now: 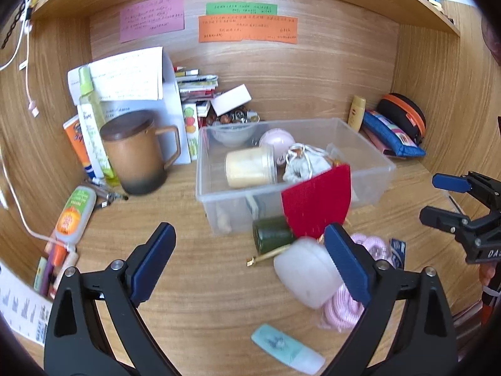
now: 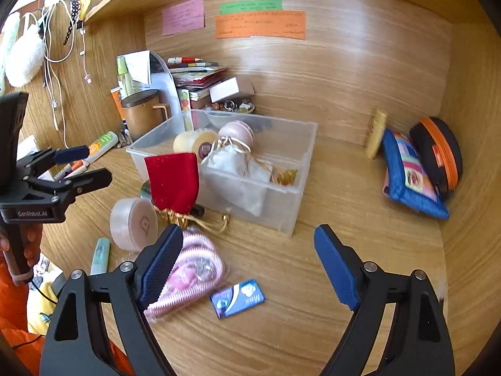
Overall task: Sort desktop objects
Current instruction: 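Move the left tool to the light blue tube while the right tool approaches the blue Max card pack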
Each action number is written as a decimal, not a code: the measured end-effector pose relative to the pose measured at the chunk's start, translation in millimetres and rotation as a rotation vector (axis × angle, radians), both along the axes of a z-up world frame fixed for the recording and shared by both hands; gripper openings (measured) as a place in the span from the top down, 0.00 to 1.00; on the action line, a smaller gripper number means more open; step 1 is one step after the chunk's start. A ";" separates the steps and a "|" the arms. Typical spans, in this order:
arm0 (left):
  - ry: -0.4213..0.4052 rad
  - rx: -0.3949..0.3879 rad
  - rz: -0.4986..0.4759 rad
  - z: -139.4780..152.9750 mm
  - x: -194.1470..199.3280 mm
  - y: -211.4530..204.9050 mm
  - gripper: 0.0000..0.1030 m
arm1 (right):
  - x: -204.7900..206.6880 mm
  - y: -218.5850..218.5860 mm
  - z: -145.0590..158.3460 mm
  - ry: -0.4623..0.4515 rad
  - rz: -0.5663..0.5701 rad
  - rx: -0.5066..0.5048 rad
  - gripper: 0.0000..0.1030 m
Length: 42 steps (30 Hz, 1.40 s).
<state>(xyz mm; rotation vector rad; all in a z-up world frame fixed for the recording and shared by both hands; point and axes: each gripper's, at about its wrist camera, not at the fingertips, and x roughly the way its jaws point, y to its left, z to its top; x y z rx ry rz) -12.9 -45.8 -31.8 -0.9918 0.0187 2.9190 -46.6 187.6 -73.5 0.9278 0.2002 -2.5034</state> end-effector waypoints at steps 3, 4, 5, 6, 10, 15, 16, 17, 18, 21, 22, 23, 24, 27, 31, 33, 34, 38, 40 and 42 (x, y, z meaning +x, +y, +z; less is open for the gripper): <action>-0.014 0.009 0.008 -9.2 8.0 0.0 0.06 | 4.3 5.5 -9.2 -0.021 -0.010 -0.015 0.18; -0.021 0.011 0.010 -12.9 10.8 -0.2 0.06 | 5.1 7.5 -12.5 -0.031 -0.015 -0.019 0.18; -0.024 0.013 0.010 -15.8 13.1 -0.6 0.06 | 6.2 9.7 -16.9 -0.042 -0.024 -0.021 0.18; -0.028 0.015 0.009 -19.7 16.7 -0.4 0.06 | 7.1 11.6 -19.7 -0.047 -0.028 -0.022 0.18; -0.034 0.019 0.003 -29.8 28.1 -0.6 0.06 | 11.8 19.0 -32.0 -0.071 -0.049 -0.021 0.18; -0.039 0.013 -0.027 -41.1 41.0 -1.3 0.06 | 15.3 23.2 -46.7 -0.097 -0.058 0.000 0.18; -0.042 0.013 -0.034 -43.4 43.0 -1.2 0.06 | 15.2 23.0 -50.1 -0.105 -0.055 0.005 0.18; -0.046 0.015 -0.041 -45.0 44.9 -0.2 0.06 | 14.7 23.0 -52.6 -0.110 -0.054 0.010 0.18; -0.049 0.016 -0.050 -47.0 46.9 0.5 0.06 | 14.2 22.4 -55.3 -0.117 -0.055 0.016 0.18; -0.055 0.010 -0.070 -52.7 52.5 4.3 0.06 | 12.0 19.4 -63.9 -0.139 -0.045 0.033 0.18; -0.058 0.004 -0.076 -55.0 54.7 6.6 0.06 | 11.7 18.3 -65.7 -0.140 -0.043 0.039 0.18; -0.060 -0.002 -0.085 -57.9 57.1 9.2 0.06 | 11.3 16.8 -67.4 -0.140 -0.040 0.047 0.18; -0.061 -0.006 -0.090 -59.6 58.5 11.3 0.06 | 11.0 15.6 -68.8 -0.142 -0.036 0.052 0.18; -0.059 -0.020 -0.109 -66.2 64.1 18.1 0.05 | 10.0 10.7 -71.0 -0.150 -0.018 0.068 0.18; -0.071 -0.038 -0.131 -72.2 65.8 23.0 0.05 | 9.6 4.9 -73.7 -0.149 0.005 0.101 0.18; -0.074 -0.050 -0.141 -73.6 66.5 22.7 0.05 | 9.3 3.4 -75.1 -0.153 0.014 0.112 0.18; -0.073 -0.053 -0.147 -74.1 67.0 22.2 0.05 | 9.2 2.8 -75.5 -0.155 0.018 0.116 0.18; -0.071 -0.079 -0.173 -77.5 69.6 18.9 0.05 | 7.1 2.7 -76.0 -0.161 0.027 0.122 0.18; -0.073 -0.094 -0.184 -79.8 68.9 19.1 0.05 | 5.1 2.2 -76.2 -0.165 0.028 0.124 0.18; -0.074 -0.103 -0.191 -80.2 66.0 19.3 0.05 | 3.5 0.8 -76.3 -0.165 0.026 0.133 0.18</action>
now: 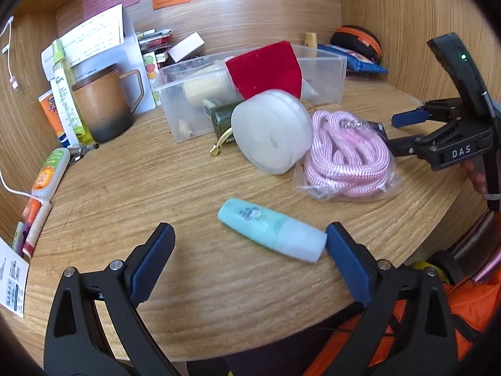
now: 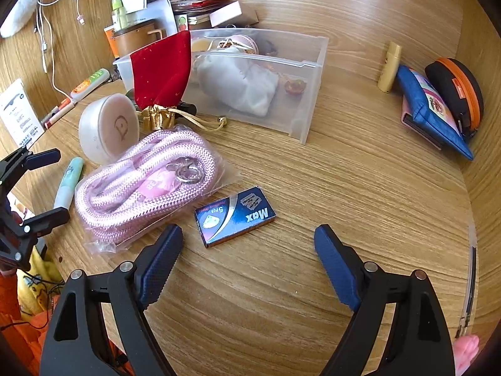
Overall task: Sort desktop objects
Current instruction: 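Move the left tool to the light blue tube while the right tool approaches the blue Max card pack, then close the left tool on the light blue tube while the right tool grasps the Max card pack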
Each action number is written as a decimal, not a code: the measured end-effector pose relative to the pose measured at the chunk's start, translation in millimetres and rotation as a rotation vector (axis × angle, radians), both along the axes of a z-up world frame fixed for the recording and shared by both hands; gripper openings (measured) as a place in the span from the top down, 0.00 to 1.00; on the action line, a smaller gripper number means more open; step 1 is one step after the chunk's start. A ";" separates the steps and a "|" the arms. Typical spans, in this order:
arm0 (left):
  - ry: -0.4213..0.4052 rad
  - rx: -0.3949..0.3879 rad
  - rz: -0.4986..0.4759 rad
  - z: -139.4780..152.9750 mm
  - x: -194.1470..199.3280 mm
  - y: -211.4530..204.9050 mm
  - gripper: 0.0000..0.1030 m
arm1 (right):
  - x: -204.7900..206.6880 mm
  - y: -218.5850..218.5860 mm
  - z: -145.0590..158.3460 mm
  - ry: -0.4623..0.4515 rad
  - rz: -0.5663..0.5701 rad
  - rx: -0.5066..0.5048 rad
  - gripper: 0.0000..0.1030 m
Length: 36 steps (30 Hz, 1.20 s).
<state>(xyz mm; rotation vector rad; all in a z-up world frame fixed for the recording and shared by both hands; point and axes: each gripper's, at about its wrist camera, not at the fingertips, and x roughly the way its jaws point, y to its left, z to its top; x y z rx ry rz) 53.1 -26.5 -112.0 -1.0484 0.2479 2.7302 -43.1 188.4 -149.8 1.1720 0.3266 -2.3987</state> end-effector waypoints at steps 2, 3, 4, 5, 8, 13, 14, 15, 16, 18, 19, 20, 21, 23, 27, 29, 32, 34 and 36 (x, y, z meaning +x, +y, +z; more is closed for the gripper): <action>-0.003 -0.004 -0.001 0.2 -3.7 -0.6 0.05 | -1.1 -2.0 0.1 0.002 0.001 0.011 0.18; -0.005 -0.003 -0.001 0.1 -6.0 -1.1 0.05 | -1.8 -3.0 0.4 0.003 0.003 0.014 0.18; -0.007 0.001 0.000 -0.2 -8.4 -2.0 0.05 | -2.1 -4.1 0.4 0.003 0.007 0.017 0.18; -0.007 0.004 0.005 -0.6 -10.4 -3.0 0.05 | -2.3 -5.2 0.5 0.003 0.009 0.019 0.18; -0.009 0.021 0.016 -1.6 -16.0 -7.2 0.05 | -3.8 -8.4 0.9 0.003 0.017 0.024 0.18; -0.004 0.063 0.051 -4.3 -21.4 -14.8 0.06 | -8.2 -9.6 -0.3 -0.012 0.024 0.009 0.18; -0.001 0.070 0.057 -4.7 -21.7 -15.8 0.09 | -9.0 -9.7 -0.6 -0.016 0.024 0.004 0.18; 0.008 0.071 0.064 -4.5 -21.4 -16.6 0.12 | -9.7 -10.0 -0.8 -0.016 0.025 0.005 0.18; 0.016 0.067 0.070 -3.9 -20.8 -16.7 0.19 | -10.9 -10.3 -0.9 -0.018 0.027 0.006 0.18; 0.017 0.071 0.071 -3.0 -20.9 -17.3 0.27 | -11.6 -10.9 -0.7 -0.019 0.028 0.008 0.18; 0.018 0.075 0.073 -3.0 -21.1 -18.1 0.28 | -11.7 -11.8 -0.7 -0.018 0.029 0.009 0.18; 0.021 0.079 0.079 -3.3 -21.2 -19.0 0.28 | -12.1 -12.3 -0.9 -0.017 0.031 0.010 0.18; 0.021 0.087 0.081 -3.8 -21.4 -20.4 0.28 | -12.3 -12.1 -0.3 -0.017 0.032 0.010 0.19; 0.024 0.090 0.096 -3.9 -21.5 -21.4 0.29 | -12.8 -12.9 -0.3 -0.014 0.036 0.011 0.20; 0.031 0.087 0.139 -4.1 -22.1 -22.5 0.29 | -10.5 -14.0 -0.4 0.001 0.042 0.011 0.21; 0.038 0.080 0.160 -4.4 -22.2 -23.1 0.29 | -8.9 -15.4 0.5 0.003 0.055 0.003 0.26; 0.034 0.089 0.186 -4.6 -23.6 -26.8 0.29 | -6.3 -17.3 1.0 0.003 0.079 -0.008 0.35; 0.034 0.099 0.202 -3.7 -24.2 -30.4 0.29 | -3.7 -18.6 1.2 0.007 0.092 -0.011 0.42; 0.036 0.114 0.216 -2.1 -24.1 -34.6 0.29 | -1.4 -20.1 1.6 0.008 0.110 -0.015 0.51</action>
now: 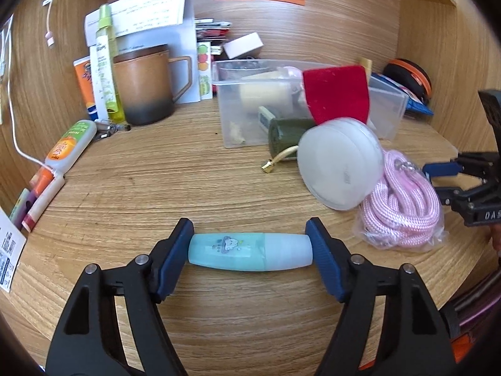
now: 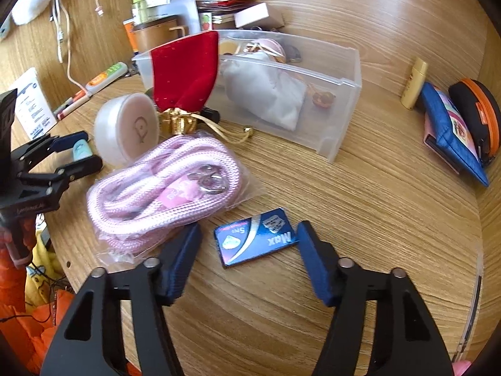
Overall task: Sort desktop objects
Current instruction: 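Close the left tool on the light blue tube while the right tool grasps the Max card pack, then carry the tube with the left tool while the right tool carries the card pack over the box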
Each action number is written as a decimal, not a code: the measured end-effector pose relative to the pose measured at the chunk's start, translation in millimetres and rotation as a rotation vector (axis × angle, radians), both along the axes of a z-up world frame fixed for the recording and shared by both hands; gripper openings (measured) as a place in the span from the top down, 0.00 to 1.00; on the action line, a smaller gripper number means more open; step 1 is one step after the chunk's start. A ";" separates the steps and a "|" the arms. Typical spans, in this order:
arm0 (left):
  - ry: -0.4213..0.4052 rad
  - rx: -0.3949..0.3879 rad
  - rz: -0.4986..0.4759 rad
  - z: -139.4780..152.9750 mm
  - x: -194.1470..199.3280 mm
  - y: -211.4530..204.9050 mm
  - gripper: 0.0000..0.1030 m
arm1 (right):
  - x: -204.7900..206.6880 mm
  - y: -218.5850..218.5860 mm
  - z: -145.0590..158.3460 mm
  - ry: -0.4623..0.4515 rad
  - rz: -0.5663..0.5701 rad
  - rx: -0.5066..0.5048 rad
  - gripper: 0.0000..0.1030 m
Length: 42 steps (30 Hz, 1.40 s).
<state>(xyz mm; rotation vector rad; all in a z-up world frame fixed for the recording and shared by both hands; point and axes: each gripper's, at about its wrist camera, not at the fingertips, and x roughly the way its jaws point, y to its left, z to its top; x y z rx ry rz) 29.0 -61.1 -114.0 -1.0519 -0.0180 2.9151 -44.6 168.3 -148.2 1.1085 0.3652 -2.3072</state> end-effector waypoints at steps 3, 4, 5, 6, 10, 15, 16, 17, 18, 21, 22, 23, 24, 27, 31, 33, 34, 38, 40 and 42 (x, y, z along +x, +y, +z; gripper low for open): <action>0.007 0.007 0.011 2.9 1.3 -2.6 0.29 | 0.6 -2.1 0.1 0.003 0.010 0.002 0.52; 0.010 0.006 0.014 4.0 1.7 -2.6 0.29 | 1.1 -1.4 0.3 0.002 0.011 0.000 0.52; 0.012 0.005 0.020 5.3 2.0 -2.8 0.29 | 1.2 -1.6 0.3 0.003 0.013 0.002 0.52; 0.014 0.005 0.022 6.3 2.1 -2.5 0.29 | 1.4 -1.7 0.1 0.003 0.013 0.002 0.53; 0.023 0.003 0.041 11.4 2.2 -2.1 0.29 | 2.7 0.6 0.5 0.003 0.008 0.002 0.53; 0.038 -0.012 0.059 18.4 1.9 -1.2 0.29 | 6.1 6.7 4.8 0.016 -0.015 -0.005 0.53; 0.039 -0.012 0.060 19.9 2.0 -1.2 0.29 | 6.7 9.7 7.7 0.020 -0.022 -0.014 0.53; 0.044 -0.013 0.063 21.9 2.1 -1.2 0.29 | 6.7 11.6 9.9 0.023 -0.027 -0.018 0.53; 0.048 -0.011 0.064 23.8 2.1 -1.4 0.29 | 7.1 14.3 13.3 0.031 -0.037 -0.023 0.53; 0.061 -0.011 0.065 29.8 2.6 -1.2 0.29 | 8.7 20.2 22.7 0.054 -0.052 -0.038 0.53; 0.069 -0.013 0.064 32.7 3.0 -0.5 0.29 | 9.3 21.6 26.0 0.061 -0.056 -0.043 0.53; 0.078 -0.018 0.063 36.1 3.2 0.4 0.29 | 10.1 22.9 29.7 0.069 -0.059 -0.051 0.53; 0.086 -0.020 0.061 39.5 3.2 1.3 0.29 | 10.6 24.0 33.7 0.079 -0.062 -0.058 0.53; 0.112 -0.023 0.052 49.9 2.6 4.3 0.29 | 12.9 26.2 45.2 0.107 -0.066 -0.075 0.53; 0.136 -0.029 0.040 61.4 -1.0 8.8 0.29 | 13.2 25.3 59.5 0.141 -0.067 -0.104 0.53; 0.148 -0.032 0.031 67.1 -3.8 11.0 0.29 | 12.3 24.6 66.2 0.156 -0.066 -0.119 0.53; 0.153 -0.031 0.028 69.3 -5.1 11.9 0.29 | 12.2 24.0 68.8 0.162 -0.066 -0.124 0.53; 0.170 -0.030 0.010 77.5 -11.4 15.2 0.29 | 9.0 22.2 78.6 0.184 -0.063 -0.143 0.53; 0.174 -0.031 0.003 81.0 -16.1 16.4 0.29 | 7.5 22.5 82.1 0.193 -0.064 -0.149 0.53; 0.177 -0.033 -0.003 83.9 -21.1 17.2 0.29 | 4.4 22.2 85.1 0.199 -0.066 -0.154 0.53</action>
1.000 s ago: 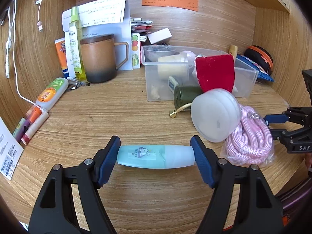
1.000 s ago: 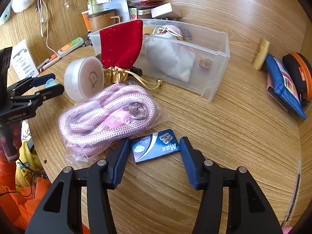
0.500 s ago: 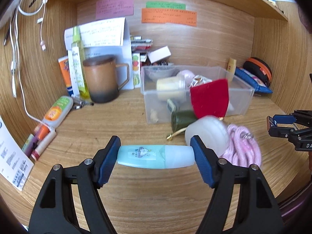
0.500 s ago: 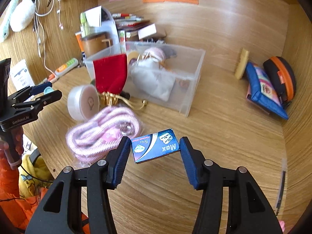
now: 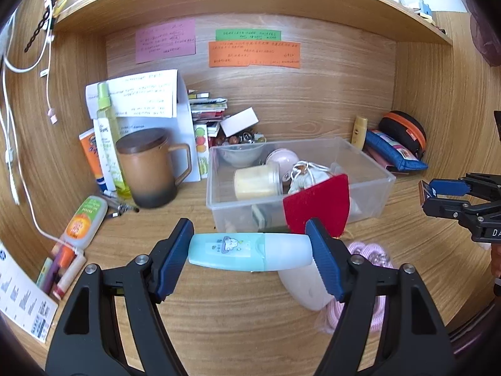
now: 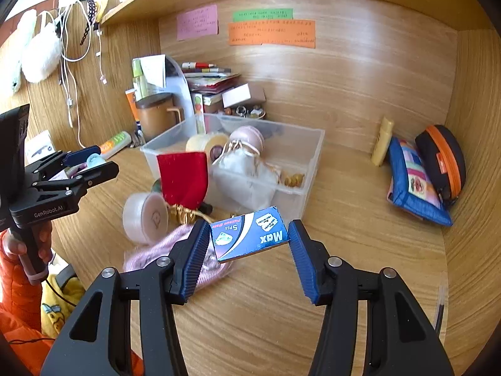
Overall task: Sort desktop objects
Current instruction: 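Carry the tube with the left tool while the right tool carries the card pack over the box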
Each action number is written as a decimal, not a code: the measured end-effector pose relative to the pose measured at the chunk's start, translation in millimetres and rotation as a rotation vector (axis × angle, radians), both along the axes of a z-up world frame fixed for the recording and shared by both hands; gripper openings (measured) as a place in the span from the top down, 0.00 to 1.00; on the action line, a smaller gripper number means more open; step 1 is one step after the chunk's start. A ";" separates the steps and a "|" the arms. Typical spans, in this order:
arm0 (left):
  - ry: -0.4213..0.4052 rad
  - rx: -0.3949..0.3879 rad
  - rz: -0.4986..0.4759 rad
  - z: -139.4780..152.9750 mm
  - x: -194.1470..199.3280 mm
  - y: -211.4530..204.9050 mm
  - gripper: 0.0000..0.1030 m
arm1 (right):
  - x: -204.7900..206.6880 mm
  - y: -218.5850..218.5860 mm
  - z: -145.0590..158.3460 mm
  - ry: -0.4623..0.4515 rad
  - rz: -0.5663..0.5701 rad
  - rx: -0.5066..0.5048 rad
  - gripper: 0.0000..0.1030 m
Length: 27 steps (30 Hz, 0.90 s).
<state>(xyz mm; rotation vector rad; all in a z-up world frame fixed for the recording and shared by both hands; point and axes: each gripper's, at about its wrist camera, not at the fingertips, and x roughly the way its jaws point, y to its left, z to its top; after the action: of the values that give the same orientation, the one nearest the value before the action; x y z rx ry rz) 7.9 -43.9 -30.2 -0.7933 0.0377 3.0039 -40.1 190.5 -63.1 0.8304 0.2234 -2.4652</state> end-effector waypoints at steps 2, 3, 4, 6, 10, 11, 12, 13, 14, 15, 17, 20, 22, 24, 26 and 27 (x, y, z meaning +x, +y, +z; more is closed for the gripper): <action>0.002 -0.001 -0.004 2.8 -4.9 0.6 0.29 | -4.8 -0.5 3.3 0.002 -0.002 -0.008 0.53; 0.002 -0.001 -0.007 4.2 -7.2 0.3 0.29 | -5.7 -0.5 4.3 0.002 -0.004 -0.011 0.53; 0.003 0.000 -0.010 5.5 -9.5 0.4 0.29 | -7.9 -0.7 5.8 0.002 -0.003 -0.014 0.53; 0.002 0.002 -0.012 7.7 -14.5 0.4 0.29 | -12.9 -1.4 9.1 0.004 -0.006 -0.020 0.53; 0.000 0.001 -0.017 11.8 -26.0 0.1 0.29 | -22.3 -3.5 14.8 0.004 -0.003 -0.032 0.53; -0.001 0.001 -0.017 12.9 -29.5 -0.5 0.29 | -24.8 -4.6 16.6 0.007 -0.003 -0.033 0.53; -0.002 0.000 -0.018 13.3 -31.8 -0.9 0.29 | -27.5 -6.0 18.5 0.010 -0.001 -0.035 0.53; -0.004 0.001 -0.019 14.2 -35.3 -1.8 0.29 | -30.1 -7.4 19.9 0.012 0.001 -0.037 0.53; -0.008 0.003 -0.018 14.9 -39.1 -2.9 0.29 | -32.3 -8.6 21.4 0.013 0.002 -0.039 0.53; -0.010 0.005 -0.019 15.4 -41.9 -3.4 0.29 | -35.0 -10.1 22.6 0.013 0.004 -0.040 0.53; -0.016 0.007 -0.021 16.6 -48.2 -5.1 0.29 | -41.0 -12.8 25.2 0.013 0.008 -0.044 0.53; -0.021 0.009 -0.020 18.1 -58.5 -8.7 0.29 | -49.9 -17.7 27.8 0.010 0.012 -0.044 0.53; -0.026 0.015 -0.019 18.5 -64.9 -10.9 0.29 | -56.9 -20.4 28.3 0.004 0.014 -0.044 0.53; -0.032 0.019 -0.018 18.6 -71.5 -13.0 0.29 | -63.2 -22.9 28.8 -0.002 0.015 -0.044 0.53; -0.039 0.025 -0.017 18.3 -79.0 -15.4 0.29 | -70.5 -25.6 28.7 -0.010 0.017 -0.043 0.53; -0.044 0.030 -0.017 17.8 -82.5 -16.6 0.29 | -72.8 -26.6 28.3 -0.012 0.016 -0.043 0.53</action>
<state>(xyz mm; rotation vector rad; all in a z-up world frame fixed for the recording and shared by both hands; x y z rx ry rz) -74.6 -60.5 -12.4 -0.8510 -0.0022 2.9629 -113.0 163.9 -34.8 0.8220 0.1712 -2.4406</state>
